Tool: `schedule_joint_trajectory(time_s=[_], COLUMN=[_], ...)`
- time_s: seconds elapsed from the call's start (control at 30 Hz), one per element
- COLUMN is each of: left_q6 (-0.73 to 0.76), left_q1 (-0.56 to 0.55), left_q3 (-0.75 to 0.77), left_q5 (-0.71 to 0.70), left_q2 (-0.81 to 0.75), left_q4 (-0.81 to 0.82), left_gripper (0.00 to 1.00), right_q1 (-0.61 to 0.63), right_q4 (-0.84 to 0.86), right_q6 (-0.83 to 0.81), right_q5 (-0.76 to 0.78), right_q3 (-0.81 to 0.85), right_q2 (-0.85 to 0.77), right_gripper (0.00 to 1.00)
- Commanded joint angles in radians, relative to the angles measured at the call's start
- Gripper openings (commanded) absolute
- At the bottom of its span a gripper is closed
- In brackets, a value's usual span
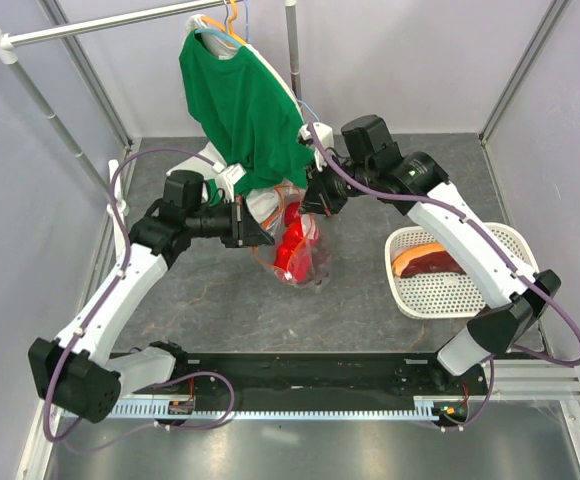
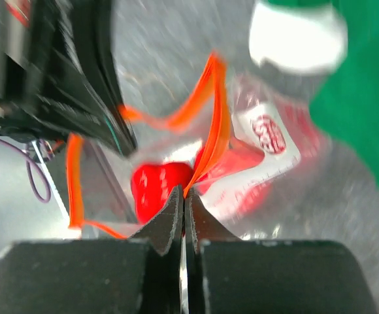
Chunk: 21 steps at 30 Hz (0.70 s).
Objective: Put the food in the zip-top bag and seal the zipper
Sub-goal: Adjust the zipper food storage bag at the center of the board.
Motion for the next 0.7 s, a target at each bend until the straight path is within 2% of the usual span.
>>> schedule_joint_trajectory(time_s=[0.0, 0.17, 0.3, 0.4, 0.5, 0.53, 0.6, 0.63, 0.67], left_q6=[0.085, 0.024, -0.148, -0.185, -0.117, -0.081, 0.050, 0.106, 0.173], left_q1=[-0.021, -0.037, -0.056, -0.058, -0.053, -0.050, -0.029, -0.023, -0.015], left_q3=[0.051, 0.014, -0.048, -0.114, -0.145, -0.141, -0.097, -0.075, -0.052], left_q5=[0.019, 0.036, 0.004, -0.010, -0.029, -0.026, -0.045, -0.049, -0.026], left_q2=[-0.074, -0.094, -0.099, -0.120, -0.163, -0.173, -0.211, -0.226, -0.240], left_q4=[-0.050, -0.038, -0.007, 0.034, 0.057, 0.056, 0.005, -0.021, -0.045], left_gripper=[0.02, 0.02, 0.07, 0.22, 0.37, 0.56, 0.77, 0.95, 1.00], right_q1=[0.017, 0.043, 0.071, 0.076, 0.076, 0.076, 0.076, 0.076, 0.079], right_q4=[-0.022, -0.029, -0.016, -0.004, -0.003, -0.003, -0.001, 0.001, 0.005], right_q6=[-0.074, -0.155, -0.200, -0.253, -0.342, -0.355, -0.379, -0.387, -0.393], right_q5=[-0.033, -0.057, -0.088, -0.114, -0.133, -0.139, -0.143, -0.154, -0.159], right_q3=[0.106, 0.095, 0.111, 0.108, 0.062, 0.039, 0.028, 0.026, 0.026], right_q2=[0.049, 0.098, 0.138, 0.152, 0.141, 0.140, 0.140, 0.138, 0.140], right_gripper=[0.00, 0.00, 0.00, 0.00, 0.00, 0.00, 0.00, 0.00, 0.00])
